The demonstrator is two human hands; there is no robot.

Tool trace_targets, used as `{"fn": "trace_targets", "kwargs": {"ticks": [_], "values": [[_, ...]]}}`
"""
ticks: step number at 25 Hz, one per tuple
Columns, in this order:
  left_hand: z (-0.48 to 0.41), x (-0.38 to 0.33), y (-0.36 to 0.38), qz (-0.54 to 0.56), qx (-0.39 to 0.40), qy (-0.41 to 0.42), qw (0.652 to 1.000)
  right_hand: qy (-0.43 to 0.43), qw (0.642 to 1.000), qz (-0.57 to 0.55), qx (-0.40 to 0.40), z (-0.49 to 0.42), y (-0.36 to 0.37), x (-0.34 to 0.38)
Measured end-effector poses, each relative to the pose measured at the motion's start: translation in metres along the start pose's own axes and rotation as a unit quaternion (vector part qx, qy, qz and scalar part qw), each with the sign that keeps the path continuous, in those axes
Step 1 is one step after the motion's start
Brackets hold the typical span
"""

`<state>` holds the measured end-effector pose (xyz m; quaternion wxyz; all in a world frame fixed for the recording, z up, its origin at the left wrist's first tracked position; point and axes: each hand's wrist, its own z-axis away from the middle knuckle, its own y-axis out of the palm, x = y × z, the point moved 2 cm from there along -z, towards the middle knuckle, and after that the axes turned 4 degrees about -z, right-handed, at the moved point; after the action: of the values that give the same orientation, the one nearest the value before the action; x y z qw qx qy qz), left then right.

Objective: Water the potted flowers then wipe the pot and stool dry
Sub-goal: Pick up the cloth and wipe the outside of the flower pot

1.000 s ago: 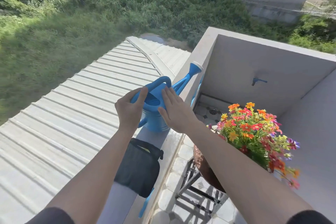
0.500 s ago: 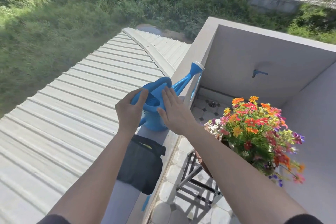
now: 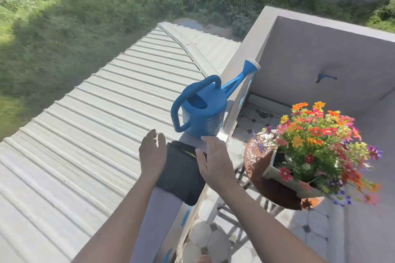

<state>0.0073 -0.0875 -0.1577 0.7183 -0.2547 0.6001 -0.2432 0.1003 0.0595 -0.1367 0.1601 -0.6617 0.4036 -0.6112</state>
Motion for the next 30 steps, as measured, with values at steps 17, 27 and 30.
{"fn": "trace_targets", "kwargs": {"ticks": [17, 27, 30], "values": [[0.006, 0.011, -0.014, 0.109, 0.139, -0.034, 0.984, 0.129, 0.976, -0.123, 0.129, -0.004, 0.010, 0.002], [0.088, -0.071, 0.028, 0.110, 0.529, -0.124, 0.832, 0.073, 0.982, -0.130, -0.114, 0.061, -0.111, -0.024], [0.121, -0.082, 0.051, 0.226, 0.581, -0.117, 0.773, 0.091, 0.978, -0.112, -0.154, 0.089, -0.138, -0.040]]}}
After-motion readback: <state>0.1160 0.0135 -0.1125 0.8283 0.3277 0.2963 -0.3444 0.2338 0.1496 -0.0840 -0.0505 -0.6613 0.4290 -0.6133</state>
